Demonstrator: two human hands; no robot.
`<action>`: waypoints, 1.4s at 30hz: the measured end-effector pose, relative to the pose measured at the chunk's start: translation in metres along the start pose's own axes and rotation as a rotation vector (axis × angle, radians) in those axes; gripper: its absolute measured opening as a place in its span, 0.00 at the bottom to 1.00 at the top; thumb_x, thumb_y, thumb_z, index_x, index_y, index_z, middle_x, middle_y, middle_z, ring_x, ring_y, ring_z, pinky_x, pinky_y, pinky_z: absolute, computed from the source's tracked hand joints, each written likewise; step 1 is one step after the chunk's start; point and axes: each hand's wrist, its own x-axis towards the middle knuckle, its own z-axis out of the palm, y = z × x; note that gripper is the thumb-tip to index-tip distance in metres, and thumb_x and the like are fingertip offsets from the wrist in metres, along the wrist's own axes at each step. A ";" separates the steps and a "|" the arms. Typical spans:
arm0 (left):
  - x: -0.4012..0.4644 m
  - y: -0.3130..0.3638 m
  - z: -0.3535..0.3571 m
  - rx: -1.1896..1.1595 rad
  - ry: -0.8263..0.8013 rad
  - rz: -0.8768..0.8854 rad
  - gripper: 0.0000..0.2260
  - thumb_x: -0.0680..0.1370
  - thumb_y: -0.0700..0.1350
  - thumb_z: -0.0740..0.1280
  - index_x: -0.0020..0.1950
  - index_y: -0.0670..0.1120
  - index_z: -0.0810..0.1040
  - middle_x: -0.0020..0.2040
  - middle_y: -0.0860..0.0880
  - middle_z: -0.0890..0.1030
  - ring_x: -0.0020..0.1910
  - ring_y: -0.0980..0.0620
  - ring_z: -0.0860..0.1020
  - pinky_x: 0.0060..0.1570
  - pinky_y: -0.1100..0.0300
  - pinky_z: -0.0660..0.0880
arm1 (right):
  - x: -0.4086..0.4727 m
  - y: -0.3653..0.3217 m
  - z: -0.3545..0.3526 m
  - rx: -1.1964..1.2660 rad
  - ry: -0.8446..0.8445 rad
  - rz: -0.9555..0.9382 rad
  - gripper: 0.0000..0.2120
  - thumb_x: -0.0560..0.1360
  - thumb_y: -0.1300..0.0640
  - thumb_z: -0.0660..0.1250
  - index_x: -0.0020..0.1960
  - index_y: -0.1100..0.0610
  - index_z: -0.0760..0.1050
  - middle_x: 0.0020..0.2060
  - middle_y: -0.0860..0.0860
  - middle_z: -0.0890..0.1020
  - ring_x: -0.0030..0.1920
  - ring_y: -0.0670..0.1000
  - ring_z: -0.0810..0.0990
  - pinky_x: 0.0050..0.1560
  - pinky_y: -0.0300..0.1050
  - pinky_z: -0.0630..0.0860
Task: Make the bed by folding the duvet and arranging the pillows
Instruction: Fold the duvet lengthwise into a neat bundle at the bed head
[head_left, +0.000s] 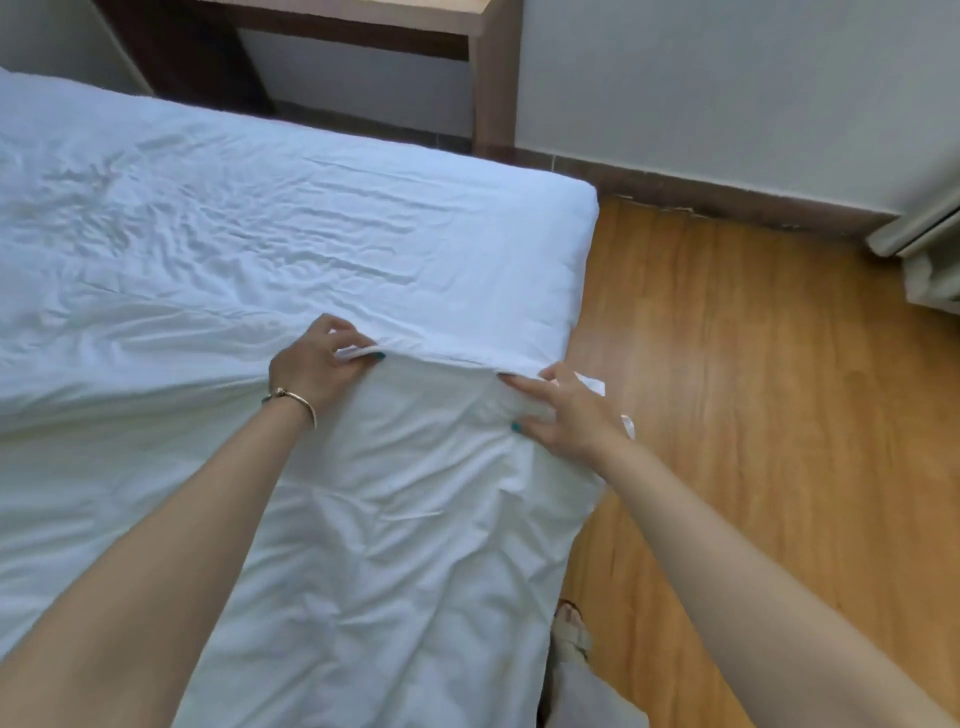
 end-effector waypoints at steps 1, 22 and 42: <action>0.003 -0.014 0.020 0.036 -0.097 -0.038 0.03 0.73 0.52 0.73 0.46 0.58 0.82 0.56 0.54 0.77 0.53 0.51 0.78 0.51 0.54 0.73 | 0.011 0.014 0.012 -0.082 -0.065 0.009 0.27 0.74 0.41 0.67 0.70 0.29 0.61 0.63 0.42 0.67 0.59 0.48 0.72 0.62 0.49 0.70; 0.062 -0.082 0.058 0.382 -0.263 -0.162 0.21 0.69 0.58 0.53 0.45 0.47 0.79 0.46 0.42 0.81 0.53 0.40 0.78 0.53 0.51 0.64 | 0.057 0.078 0.057 0.595 -0.077 0.246 0.28 0.71 0.65 0.72 0.50 0.29 0.76 0.56 0.37 0.79 0.61 0.36 0.74 0.69 0.41 0.68; -0.165 0.043 0.162 0.271 -0.094 -0.227 0.29 0.77 0.61 0.53 0.76 0.52 0.61 0.77 0.44 0.58 0.76 0.44 0.56 0.72 0.43 0.52 | -0.051 0.004 0.115 -0.388 0.057 0.044 0.29 0.76 0.40 0.48 0.77 0.42 0.55 0.79 0.52 0.53 0.78 0.56 0.46 0.72 0.66 0.46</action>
